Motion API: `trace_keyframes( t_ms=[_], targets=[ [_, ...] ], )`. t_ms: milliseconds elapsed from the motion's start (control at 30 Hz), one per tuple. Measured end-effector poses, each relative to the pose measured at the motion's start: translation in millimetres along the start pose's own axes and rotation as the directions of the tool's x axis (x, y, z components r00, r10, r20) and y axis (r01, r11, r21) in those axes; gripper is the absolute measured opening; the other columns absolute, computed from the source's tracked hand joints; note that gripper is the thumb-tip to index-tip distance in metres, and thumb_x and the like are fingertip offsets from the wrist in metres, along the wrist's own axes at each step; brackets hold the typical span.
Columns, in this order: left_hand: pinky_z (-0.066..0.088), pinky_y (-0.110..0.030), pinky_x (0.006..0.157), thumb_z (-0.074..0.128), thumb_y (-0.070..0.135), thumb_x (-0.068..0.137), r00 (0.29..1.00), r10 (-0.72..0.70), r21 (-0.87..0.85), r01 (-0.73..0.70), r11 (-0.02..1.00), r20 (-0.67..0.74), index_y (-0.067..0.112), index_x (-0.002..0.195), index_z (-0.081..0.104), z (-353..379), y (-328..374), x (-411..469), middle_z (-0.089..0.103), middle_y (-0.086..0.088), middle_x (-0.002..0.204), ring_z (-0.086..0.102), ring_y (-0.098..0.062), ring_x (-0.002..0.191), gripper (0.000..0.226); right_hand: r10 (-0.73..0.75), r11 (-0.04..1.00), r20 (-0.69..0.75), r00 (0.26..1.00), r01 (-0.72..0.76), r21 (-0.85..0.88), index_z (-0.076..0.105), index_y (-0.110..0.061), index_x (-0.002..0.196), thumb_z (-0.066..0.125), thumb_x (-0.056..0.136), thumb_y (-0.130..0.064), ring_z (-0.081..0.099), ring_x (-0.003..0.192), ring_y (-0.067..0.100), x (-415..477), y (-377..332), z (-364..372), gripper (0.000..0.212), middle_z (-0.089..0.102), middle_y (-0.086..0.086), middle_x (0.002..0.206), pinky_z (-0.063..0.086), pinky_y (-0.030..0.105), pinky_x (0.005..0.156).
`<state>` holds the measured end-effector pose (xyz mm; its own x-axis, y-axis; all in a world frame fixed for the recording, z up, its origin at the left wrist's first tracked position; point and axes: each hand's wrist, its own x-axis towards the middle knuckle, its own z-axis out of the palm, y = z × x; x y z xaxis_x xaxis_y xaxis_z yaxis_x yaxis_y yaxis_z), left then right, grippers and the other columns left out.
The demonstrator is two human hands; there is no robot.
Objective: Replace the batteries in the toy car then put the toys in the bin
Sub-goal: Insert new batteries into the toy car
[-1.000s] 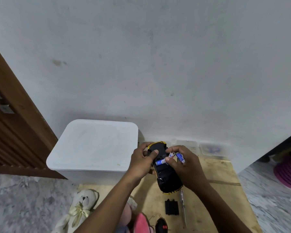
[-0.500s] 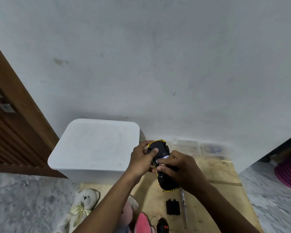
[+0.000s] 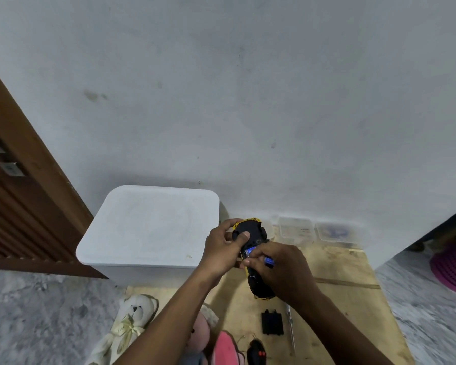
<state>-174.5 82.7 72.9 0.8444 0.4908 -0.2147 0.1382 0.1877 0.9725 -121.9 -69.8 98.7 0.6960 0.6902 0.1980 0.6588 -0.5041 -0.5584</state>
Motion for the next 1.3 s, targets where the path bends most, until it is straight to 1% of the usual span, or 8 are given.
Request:
trace_keyframes(
  t_ms=[333,467,633,733,833,933,1100,1300],
  targets=[
    [0.057,-0.035,0.052,0.067,0.017,0.094,1.000,0.022,0.023,-0.022,1.000,-0.004,0.029,0.116,0.069,4.0,2.4,-4.7,0.071,-0.020,0.104,0.075,-0.031,0.079,0.025,0.069,0.997,0.004,0.998,-0.069,0.031,0.076,-0.029,0.079,0.074,0.078,-0.043,0.064,0.066,0.004,-2.8,-0.4,-2.5,0.015,0.072,-0.013,0.074,0.056,0.034,0.065],
    [0.056,-0.033,0.051,0.067,0.017,0.094,1.000,0.015,0.038,-0.016,0.999,0.019,0.029,0.117,0.068,3.2,4.7,-5.9,0.070,-0.021,0.105,0.074,-0.026,0.077,0.026,0.052,0.996,0.000,0.999,-0.052,0.068,0.077,-0.027,0.080,0.063,0.079,-0.048,0.065,0.063,0.004,-1.5,-3.9,-6.2,0.025,0.073,-0.013,0.072,0.057,0.034,0.063],
    [0.058,-0.035,0.054,0.062,0.014,0.097,0.998,0.007,0.024,-0.008,1.000,0.056,0.028,0.117,0.068,-3.2,8.4,-9.4,0.070,-0.021,0.105,0.071,-0.021,0.075,0.025,0.102,0.919,0.041,0.994,-0.110,0.378,0.075,-0.027,0.097,0.046,0.081,-0.021,0.071,0.081,0.007,-4.2,-9.3,-16.4,0.033,0.076,-0.009,0.082,0.059,0.032,0.075],
    [0.058,-0.036,0.054,0.062,0.015,0.098,0.999,0.014,0.035,-0.016,0.999,0.048,0.031,0.118,0.064,-6.8,6.6,-11.2,0.070,-0.020,0.106,0.071,-0.019,0.076,0.026,0.038,0.899,0.046,0.998,-0.054,0.435,0.067,-0.024,0.116,0.052,0.093,-0.004,0.070,0.093,0.001,-5.2,-7.3,-23.9,0.034,0.075,-0.009,0.104,0.058,0.023,0.080],
    [0.059,-0.038,0.056,0.062,0.015,0.098,0.998,0.024,0.026,-0.026,0.999,0.055,0.034,0.118,0.060,-8.5,6.9,-13.2,0.071,-0.012,0.101,0.070,-0.018,0.074,0.028,0.061,0.856,0.028,0.998,-0.067,0.513,0.063,-0.024,0.112,0.063,0.087,0.006,0.068,0.076,0.008,-6.3,-0.6,-28.8,0.039,0.068,-0.007,0.110,0.055,0.023,0.062],
    [0.057,-0.034,0.054,0.061,0.014,0.099,0.998,0.042,0.027,-0.043,0.999,0.055,0.033,0.117,0.061,-9.4,9.3,-14.8,0.070,-0.012,0.099,0.069,-0.015,0.071,0.026,0.107,0.813,0.058,0.993,-0.121,0.569,0.064,-0.031,0.098,0.073,0.080,0.004,0.067,0.076,0.014,-6.6,8.3,-28.1,0.040,0.066,-0.003,0.092,0.056,0.032,0.055],
    [0.058,-0.035,0.053,0.062,0.014,0.098,0.998,0.050,0.031,-0.051,0.998,0.039,0.034,0.114,0.062,-10.2,12.8,-14.6,0.070,-0.018,0.103,0.069,-0.017,0.072,0.026,0.122,0.859,0.013,0.992,-0.112,0.500,0.067,-0.026,0.089,0.084,0.073,-0.003,0.065,0.071,0.012,-10.0,14.9,-20.0,0.032,0.071,-0.008,0.083,0.058,0.035,0.058],
    [0.058,-0.035,0.054,0.062,0.016,0.098,0.998,0.051,0.015,-0.051,0.999,0.021,0.033,0.115,0.062,-8.8,11.5,-14.0,0.073,-0.017,0.103,0.072,-0.021,0.073,0.025,0.192,0.916,-0.267,0.944,-0.074,0.395,0.068,-0.025,0.082,0.091,0.067,-0.015,0.063,0.066,0.010,-12.4,8.9,-6.0,0.029,0.069,-0.017,0.076,0.045,0.017,0.053]
  ],
)
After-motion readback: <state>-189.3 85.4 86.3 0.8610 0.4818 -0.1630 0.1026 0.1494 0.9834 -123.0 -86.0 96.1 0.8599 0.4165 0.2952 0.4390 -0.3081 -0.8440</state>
